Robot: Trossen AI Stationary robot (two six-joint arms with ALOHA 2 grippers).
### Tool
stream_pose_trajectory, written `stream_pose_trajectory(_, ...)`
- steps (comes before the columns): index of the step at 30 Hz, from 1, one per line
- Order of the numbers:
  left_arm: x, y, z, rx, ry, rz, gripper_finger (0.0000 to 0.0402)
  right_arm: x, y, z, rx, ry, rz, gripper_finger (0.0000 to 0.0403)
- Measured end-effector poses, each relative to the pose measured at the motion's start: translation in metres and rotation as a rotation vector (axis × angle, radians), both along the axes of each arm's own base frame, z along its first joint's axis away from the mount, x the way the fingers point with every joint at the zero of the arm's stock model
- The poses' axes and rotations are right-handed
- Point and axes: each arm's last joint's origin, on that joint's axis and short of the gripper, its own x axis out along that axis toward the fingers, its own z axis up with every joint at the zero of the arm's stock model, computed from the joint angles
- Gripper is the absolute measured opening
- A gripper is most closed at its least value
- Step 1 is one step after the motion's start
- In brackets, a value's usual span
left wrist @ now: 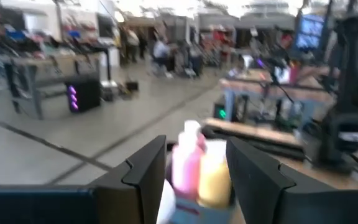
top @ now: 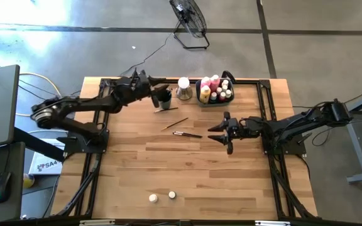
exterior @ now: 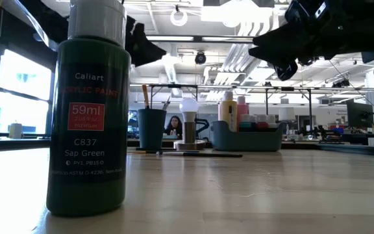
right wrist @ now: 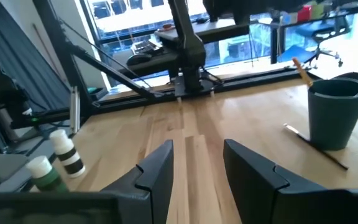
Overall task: Pick & Place Paint Supplies
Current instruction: Put the silver paintbrush into the blue cup
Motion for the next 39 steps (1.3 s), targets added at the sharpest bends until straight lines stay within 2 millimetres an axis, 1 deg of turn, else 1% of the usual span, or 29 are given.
stream_pose_trajectory(7,-0.019,-0.015,0.011,-0.057,0.102,-0.093,0.0166,0.000,0.000,-0.003,0.010,0.030,0.018,0.0134)
stream_pose_trajectory(13,-0.031,-0.024,0.010,-0.122,0.203,-0.141,0.0166,0.000,0.000,-0.003,0.030,0.033,0.013,0.0134)
stream_pose_trajectory(20,-0.045,-0.033,-0.004,-0.212,0.403,-0.157,0.0166,0.000,0.000,-0.003,0.030,0.033,0.011,0.0134)
stream_pose_trajectory(25,-0.051,-0.036,-0.016,-0.251,0.539,-0.167,0.0166,0.000,0.000,-0.003,0.030,0.033,0.011,0.0134)
stream_pose_trajectory(30,-0.055,-0.038,-0.024,-0.232,0.638,-0.186,0.0166,0.000,0.000,-0.003,0.030,0.033,0.011,0.0134)
stream_pose_trajectory(33,-0.056,-0.038,-0.026,-0.192,0.688,-0.177,0.0166,0.000,0.000,-0.003,0.030,0.033,0.011,0.0134)
stream_pose_trajectory(39,-0.052,-0.035,-0.038,-0.195,0.762,-0.173,0.0166,0.000,0.000,-0.003,0.023,0.032,0.011,0.0134)
